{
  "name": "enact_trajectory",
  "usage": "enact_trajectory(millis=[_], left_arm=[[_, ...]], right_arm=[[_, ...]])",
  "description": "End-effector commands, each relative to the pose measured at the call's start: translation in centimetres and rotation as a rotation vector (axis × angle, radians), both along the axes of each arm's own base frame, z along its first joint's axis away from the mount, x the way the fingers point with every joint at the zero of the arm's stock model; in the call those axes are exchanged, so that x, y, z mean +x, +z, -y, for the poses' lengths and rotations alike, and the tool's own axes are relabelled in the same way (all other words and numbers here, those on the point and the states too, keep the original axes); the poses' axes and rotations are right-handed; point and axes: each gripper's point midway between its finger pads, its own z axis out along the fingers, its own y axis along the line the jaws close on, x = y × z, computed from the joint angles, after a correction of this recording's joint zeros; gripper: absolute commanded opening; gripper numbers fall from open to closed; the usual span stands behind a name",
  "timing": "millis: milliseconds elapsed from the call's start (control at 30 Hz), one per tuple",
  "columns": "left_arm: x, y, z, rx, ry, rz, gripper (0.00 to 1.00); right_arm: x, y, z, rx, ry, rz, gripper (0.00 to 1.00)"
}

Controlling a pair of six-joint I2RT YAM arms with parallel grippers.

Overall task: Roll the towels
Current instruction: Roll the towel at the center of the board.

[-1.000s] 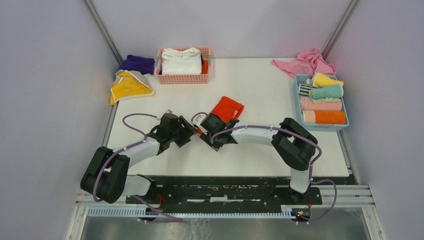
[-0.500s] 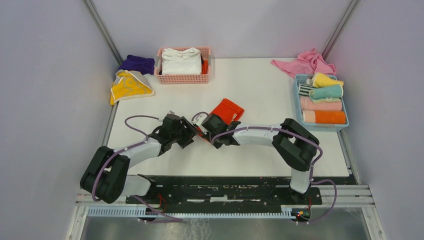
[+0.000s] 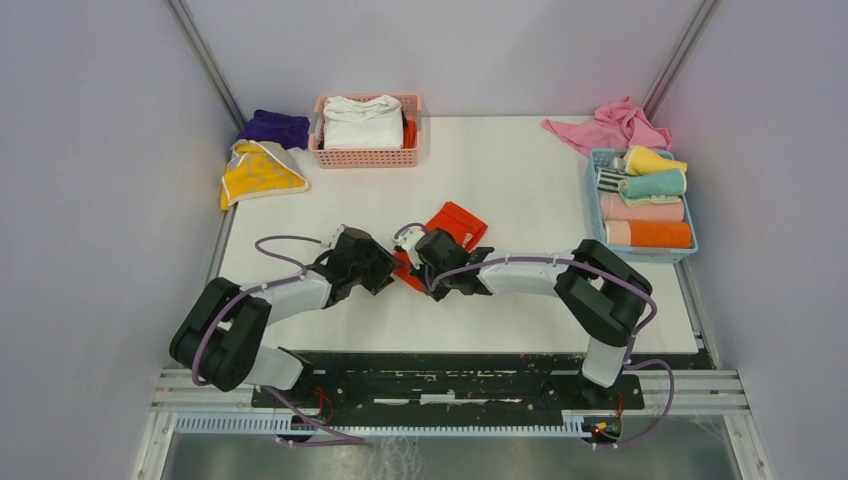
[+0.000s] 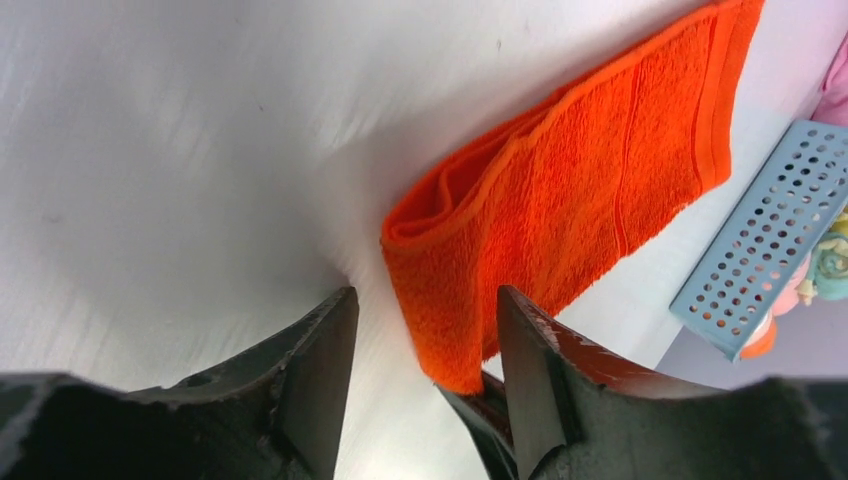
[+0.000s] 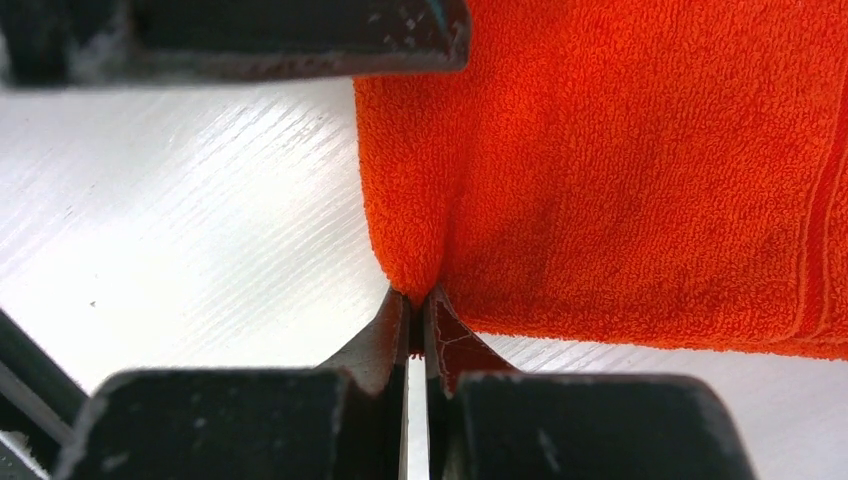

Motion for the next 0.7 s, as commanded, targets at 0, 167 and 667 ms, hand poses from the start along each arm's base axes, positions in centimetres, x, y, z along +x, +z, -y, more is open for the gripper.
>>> enact_trajectory(millis=[0,167,667], left_arm=[[2.0,0.6,0.1,-0.004,0.075,0.022,0.58],[1.6,-0.6,-0.2,0.020,0.080,-0.005,0.43],[-0.3,1.1,-3.1,0.156,0.035,0.038,0.38]], right_arm=[[-1.2,0.7,-0.2,0.051,0.009,-0.038,0.00],[-1.7,1.6,-0.9,0.114,0.018,-0.070,0.00],[-2.6,4.5,-1.8,0.471,-0.028,-0.437,0.00]])
